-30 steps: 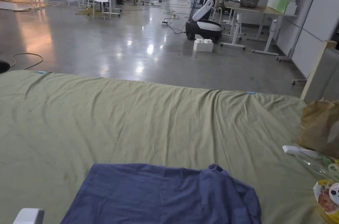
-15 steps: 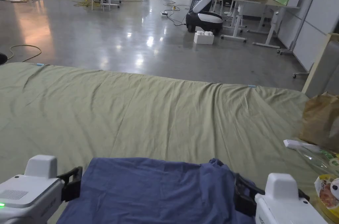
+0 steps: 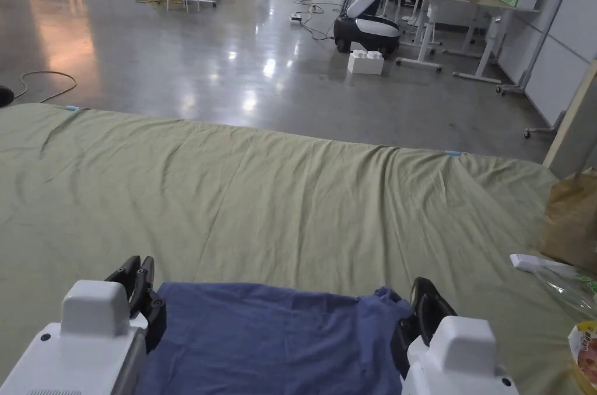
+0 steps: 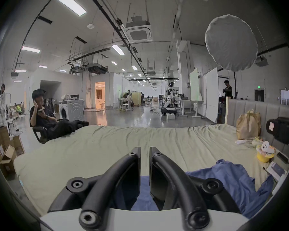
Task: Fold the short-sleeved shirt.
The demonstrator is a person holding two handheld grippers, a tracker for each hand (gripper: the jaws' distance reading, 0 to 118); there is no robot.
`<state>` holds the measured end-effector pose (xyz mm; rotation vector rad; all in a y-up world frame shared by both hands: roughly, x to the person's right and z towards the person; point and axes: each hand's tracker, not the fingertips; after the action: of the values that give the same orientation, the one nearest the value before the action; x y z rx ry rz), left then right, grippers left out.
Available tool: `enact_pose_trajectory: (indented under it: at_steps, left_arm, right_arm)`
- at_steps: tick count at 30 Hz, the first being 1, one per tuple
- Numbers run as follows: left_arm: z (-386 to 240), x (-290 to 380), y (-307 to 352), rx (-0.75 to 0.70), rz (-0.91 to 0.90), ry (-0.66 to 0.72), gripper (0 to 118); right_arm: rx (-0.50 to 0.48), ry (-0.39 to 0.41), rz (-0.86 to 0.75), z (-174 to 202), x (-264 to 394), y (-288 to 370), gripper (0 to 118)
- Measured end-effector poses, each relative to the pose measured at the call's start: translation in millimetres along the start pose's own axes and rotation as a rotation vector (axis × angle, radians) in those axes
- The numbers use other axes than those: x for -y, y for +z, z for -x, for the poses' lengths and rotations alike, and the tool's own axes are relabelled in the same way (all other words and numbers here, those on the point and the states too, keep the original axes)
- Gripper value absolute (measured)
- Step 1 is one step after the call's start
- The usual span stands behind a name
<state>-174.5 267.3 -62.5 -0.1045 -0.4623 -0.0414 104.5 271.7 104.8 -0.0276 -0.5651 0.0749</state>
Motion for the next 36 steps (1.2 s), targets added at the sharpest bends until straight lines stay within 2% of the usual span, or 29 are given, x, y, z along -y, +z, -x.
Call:
enact_pose_trajectory:
  at_steps: [10, 14, 21, 25, 27, 28, 32, 36]
  left_arm:
    - [14.1, 19.6, -35.2, -0.023, 0.067, 0.024, 9]
    - [21.2, 30.1, -78.1, 0.019, 0.211, 0.011, 9]
    - [45.2, 49.4, -195.1, 0.083, 0.529, 0.062, 10]
    - [53.4, 57.2, -255.3, 0.117, 0.691, 0.109, 21]
    - [51.6, 63.1, -280.0, 0.131, 0.770, 0.099, 55]
    - [49.6, 68.5, -289.6, 0.140, 0.809, 0.086, 64]
    - [39.7, 92.0, -322.8, 0.139, 0.936, 0.076, 66]
    - [23.2, 119.7, -339.3, 0.094, 1.059, -0.006, 65]
  right_arm:
    - [0.018, -0.016, 0.026, -1.1, 15.1, -18.6, 1]
    - [0.016, -0.014, 0.064, -4.3, 23.5, -33.8, 1]
    - [0.029, -0.010, 0.137, -19.8, 37.6, -53.6, 1]
    - [0.050, -0.001, 0.178, -31.3, 49.2, -60.3, 1]
    - [0.059, -0.006, 0.209, -37.2, 55.8, -63.0, 1]
    - [0.066, -0.008, 0.220, -40.1, 59.4, -64.0, 1]
    - [0.090, -0.033, 0.284, -51.7, 73.0, -65.4, 1]
    - [0.113, -0.038, 0.313, -65.1, 81.6, -64.0, 1]
